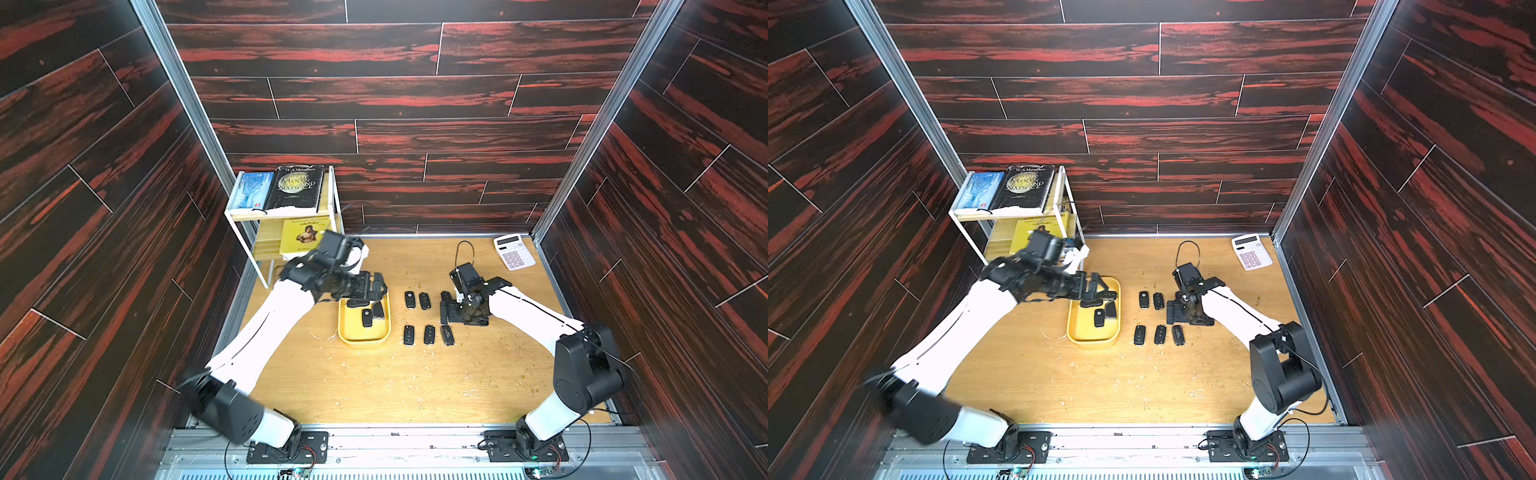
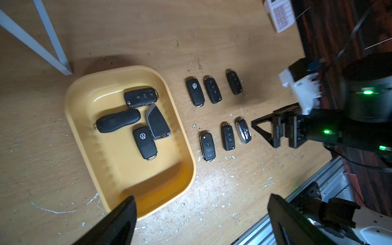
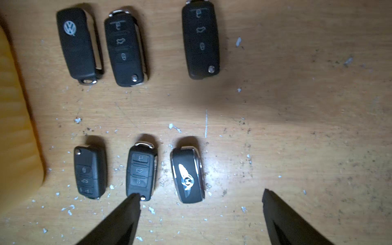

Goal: Place the car key into the storage box
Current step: Pick up the car key from the center of the board.

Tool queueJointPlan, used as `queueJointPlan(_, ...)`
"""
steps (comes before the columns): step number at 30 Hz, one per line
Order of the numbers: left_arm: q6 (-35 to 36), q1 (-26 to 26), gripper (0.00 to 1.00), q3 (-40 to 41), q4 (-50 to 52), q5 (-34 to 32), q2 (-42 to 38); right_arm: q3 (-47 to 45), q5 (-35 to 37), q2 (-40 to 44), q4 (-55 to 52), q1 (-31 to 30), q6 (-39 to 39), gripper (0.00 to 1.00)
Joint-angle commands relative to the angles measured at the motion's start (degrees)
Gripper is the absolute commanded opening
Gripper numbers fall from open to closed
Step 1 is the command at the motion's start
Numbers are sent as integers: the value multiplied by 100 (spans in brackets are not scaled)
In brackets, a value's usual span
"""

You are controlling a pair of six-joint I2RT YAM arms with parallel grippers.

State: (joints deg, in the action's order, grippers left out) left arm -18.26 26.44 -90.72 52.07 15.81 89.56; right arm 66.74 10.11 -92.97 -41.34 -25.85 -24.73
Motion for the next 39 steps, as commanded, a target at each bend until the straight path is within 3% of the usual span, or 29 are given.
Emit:
queueJointPlan(1,-25,270,100,-684,716,-550,697,-178,13,271,50,250,-24,94)
queueJointPlan(10,-410,529,100,-2071,1232,-853,2268,-502,-550,359,318,405,213,85)
queueJointPlan(18,-547,529,100,-2018,995,-892,2452,-802,-1043,420,442,288,336,73)
queueJointPlan(25,-508,516,100,-1844,659,-720,2384,-754,-860,149,408,-21,362,73)
queueJointPlan(28,-546,389,98,-1491,178,354,2213,-678,-677,-57,299,-82,379,73)
queueJointPlan(30,-916,235,92,-854,-867,1473,1928,-643,-517,-197,241,-122,377,72)
queueJointPlan(33,-2019,-39,93,252,-3116,2357,1447,-656,-401,-296,261,-149,381,71)
queueJointPlan(35,-2105,-144,94,492,-3413,2333,1273,-679,-380,-340,305,-175,381,70)
queueJointPlan(39,-1514,-139,94,214,-2677,2049,1172,-616,-387,-433,390,-261,373,69)
